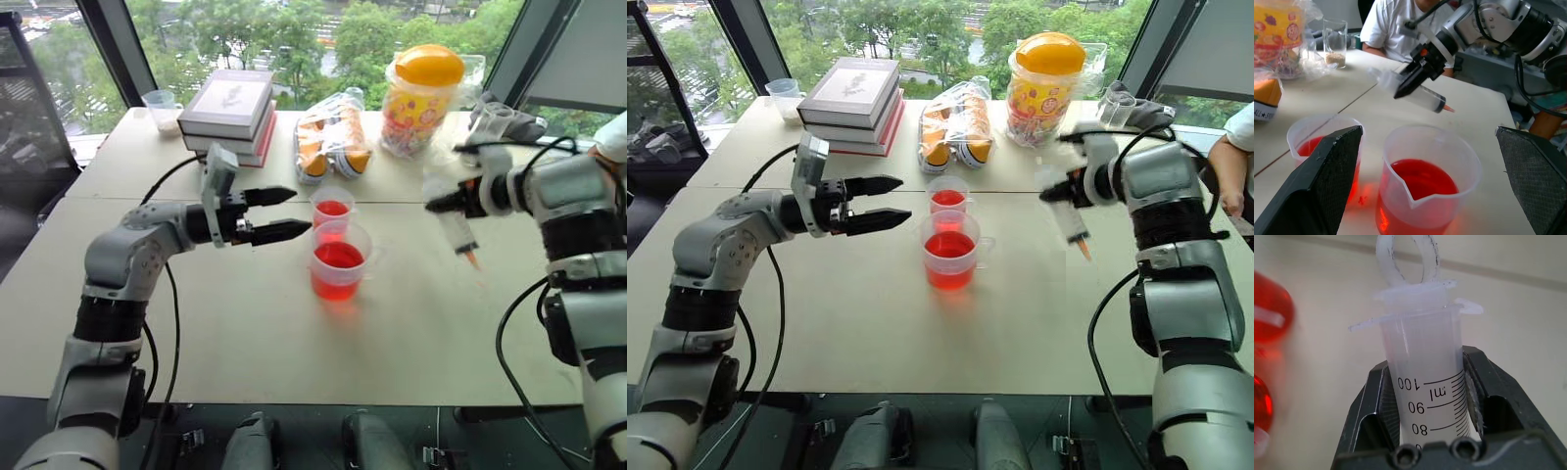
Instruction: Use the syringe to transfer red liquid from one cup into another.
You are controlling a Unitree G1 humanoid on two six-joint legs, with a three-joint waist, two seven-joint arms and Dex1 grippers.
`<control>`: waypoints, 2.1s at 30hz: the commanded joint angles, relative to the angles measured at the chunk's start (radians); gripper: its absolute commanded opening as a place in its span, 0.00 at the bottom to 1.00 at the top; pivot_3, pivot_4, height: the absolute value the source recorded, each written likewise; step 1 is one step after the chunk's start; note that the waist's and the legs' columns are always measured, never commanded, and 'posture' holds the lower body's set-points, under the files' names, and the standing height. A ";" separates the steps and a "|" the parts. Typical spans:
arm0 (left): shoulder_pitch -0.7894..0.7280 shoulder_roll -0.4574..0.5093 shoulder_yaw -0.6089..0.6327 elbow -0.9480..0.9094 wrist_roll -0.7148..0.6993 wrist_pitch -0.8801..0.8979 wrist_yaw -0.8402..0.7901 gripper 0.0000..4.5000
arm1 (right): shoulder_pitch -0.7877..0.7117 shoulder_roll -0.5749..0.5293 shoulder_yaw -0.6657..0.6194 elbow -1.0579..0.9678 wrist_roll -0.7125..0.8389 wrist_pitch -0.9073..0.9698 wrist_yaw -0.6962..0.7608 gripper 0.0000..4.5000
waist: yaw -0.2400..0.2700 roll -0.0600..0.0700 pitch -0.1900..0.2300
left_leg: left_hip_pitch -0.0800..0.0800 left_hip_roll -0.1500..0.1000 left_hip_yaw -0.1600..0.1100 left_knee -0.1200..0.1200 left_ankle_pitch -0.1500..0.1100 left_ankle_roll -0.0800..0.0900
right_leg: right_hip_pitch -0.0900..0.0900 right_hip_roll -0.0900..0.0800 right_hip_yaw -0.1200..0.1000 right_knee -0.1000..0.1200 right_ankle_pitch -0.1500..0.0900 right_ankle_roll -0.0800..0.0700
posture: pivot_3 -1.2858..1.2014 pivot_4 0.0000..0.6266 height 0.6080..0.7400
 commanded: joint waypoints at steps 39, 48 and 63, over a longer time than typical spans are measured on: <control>-0.559 -0.202 -0.071 0.764 0.353 -0.453 -0.347 1.00 | 0.784 0.572 -0.051 -0.733 0.247 -0.870 -0.300 0.32 | -0.004 -0.001 -0.001 | -0.001 0.000 -0.004 0.001 0.001 -0.001 | 0.002 0.001 -0.003 -0.001 0.000 0.000 | 0.52 0.24 1.00; -0.571 -0.254 -0.061 0.806 0.369 -0.464 -0.313 1.00 | 0.791 0.532 -0.022 -0.743 0.245 -0.858 -0.289 0.32 | -0.002 -0.002 -0.001 | -0.001 0.000 -0.004 0.001 0.001 -0.001 | 0.003 0.001 -0.003 -0.001 0.000 0.000 | 0.52 0.24 1.00; -0.577 -0.273 -0.037 0.809 0.353 -0.445 -0.347 0.02 | 0.795 0.507 -0.002 -0.752 0.261 -0.835 -0.282 0.32 | -0.003 -0.002 -0.001 | 0.000 0.000 -0.004 0.001 0.001 -0.001 | 0.003 0.001 -0.003 -0.001 0.000 0.000 | 0.52 0.24 1.00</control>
